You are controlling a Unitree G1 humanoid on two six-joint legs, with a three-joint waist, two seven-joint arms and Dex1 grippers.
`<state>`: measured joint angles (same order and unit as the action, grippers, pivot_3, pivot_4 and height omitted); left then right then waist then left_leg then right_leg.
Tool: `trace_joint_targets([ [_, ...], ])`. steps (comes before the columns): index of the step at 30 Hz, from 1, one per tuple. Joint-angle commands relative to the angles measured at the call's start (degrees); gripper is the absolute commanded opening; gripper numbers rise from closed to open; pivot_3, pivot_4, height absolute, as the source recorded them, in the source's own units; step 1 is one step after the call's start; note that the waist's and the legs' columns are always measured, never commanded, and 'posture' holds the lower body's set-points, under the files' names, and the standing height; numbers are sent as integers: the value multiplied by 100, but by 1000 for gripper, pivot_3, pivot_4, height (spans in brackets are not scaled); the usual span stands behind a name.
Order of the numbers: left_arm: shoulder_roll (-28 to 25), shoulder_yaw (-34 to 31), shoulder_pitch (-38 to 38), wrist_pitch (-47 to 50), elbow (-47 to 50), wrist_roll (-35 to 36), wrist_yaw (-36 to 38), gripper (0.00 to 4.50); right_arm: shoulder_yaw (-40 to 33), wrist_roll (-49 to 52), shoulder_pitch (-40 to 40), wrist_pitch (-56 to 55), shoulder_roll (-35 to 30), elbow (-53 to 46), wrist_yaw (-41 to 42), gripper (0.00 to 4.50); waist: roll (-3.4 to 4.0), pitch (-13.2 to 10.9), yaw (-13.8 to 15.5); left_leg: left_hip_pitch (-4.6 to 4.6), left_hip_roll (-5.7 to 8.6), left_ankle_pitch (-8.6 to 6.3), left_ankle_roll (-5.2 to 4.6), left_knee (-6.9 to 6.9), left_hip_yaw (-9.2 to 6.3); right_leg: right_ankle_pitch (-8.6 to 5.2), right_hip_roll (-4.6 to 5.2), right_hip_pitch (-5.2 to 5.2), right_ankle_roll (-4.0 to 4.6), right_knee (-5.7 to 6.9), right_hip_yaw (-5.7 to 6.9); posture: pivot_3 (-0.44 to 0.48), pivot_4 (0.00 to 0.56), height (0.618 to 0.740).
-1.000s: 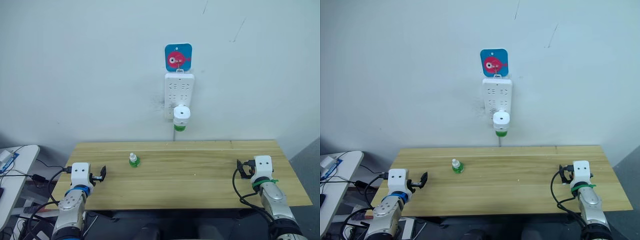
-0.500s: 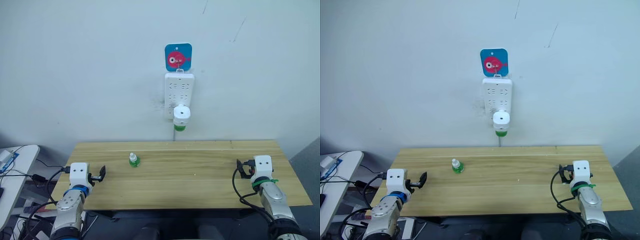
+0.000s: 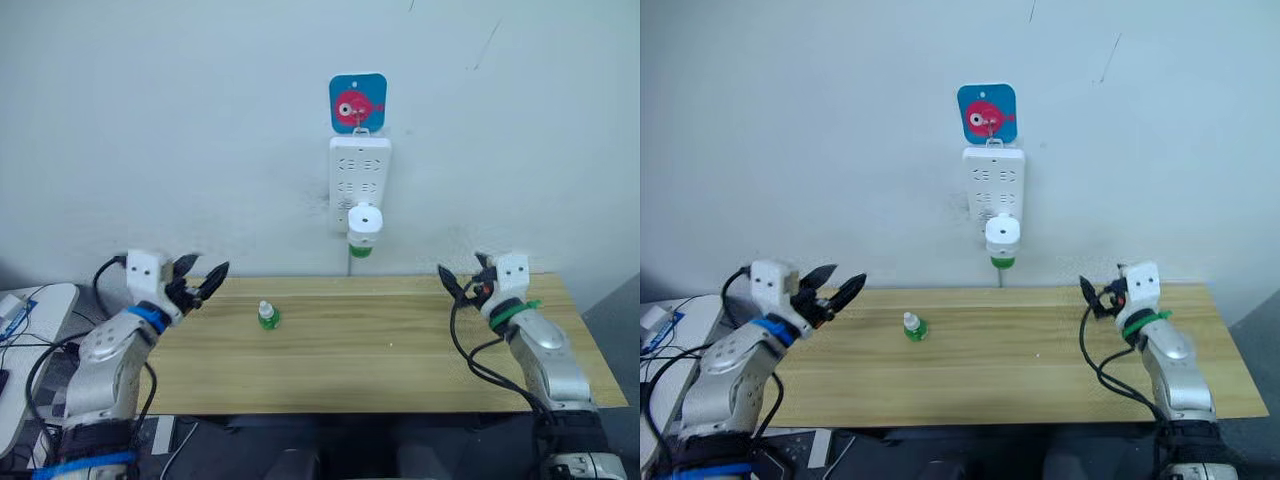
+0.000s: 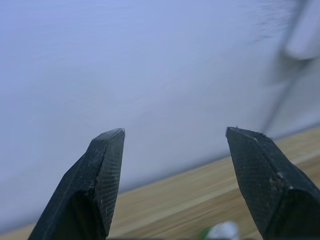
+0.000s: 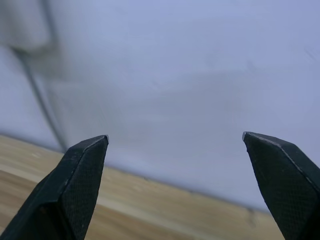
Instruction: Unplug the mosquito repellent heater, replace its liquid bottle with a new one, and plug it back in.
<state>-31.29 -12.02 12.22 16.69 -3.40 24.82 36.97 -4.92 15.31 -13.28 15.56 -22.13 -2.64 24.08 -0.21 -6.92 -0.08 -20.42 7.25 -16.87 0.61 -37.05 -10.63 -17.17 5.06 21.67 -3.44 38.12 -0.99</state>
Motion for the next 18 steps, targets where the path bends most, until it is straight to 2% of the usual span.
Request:
trace_joint_targets([
  [1, 72, 345, 646, 205, 229, 4, 140, 3582, 119, 436, -458, 669, 16, -855, 167, 4500, -13, -11, -6, -16, -1, 2, 4, -1, -2, 1, 0, 14, 1, 2, 3, 13, 141, 740],
  [10, 780, 1050, 2286, -118, -1109, -384, 530, 3582, 441, 1000, -1143, 1758, 189, -1721, 246, 4500, -67, -59, -35, -56, -2, 7, 12, 6, -1, 3, 3, 61, 3, -6, 9, -17, 148, 740],
  [18, 1172, 1299, 3240, -730, -2341, -743, 991, 3582, 389, 1111, -628, 1937, 155, -2101, 211, 4500, -79, -73, -133, -61, -3, 7, 11, -1, 5, 3, 3, 63, 3, -4, 5, -45, 152, 740],
])
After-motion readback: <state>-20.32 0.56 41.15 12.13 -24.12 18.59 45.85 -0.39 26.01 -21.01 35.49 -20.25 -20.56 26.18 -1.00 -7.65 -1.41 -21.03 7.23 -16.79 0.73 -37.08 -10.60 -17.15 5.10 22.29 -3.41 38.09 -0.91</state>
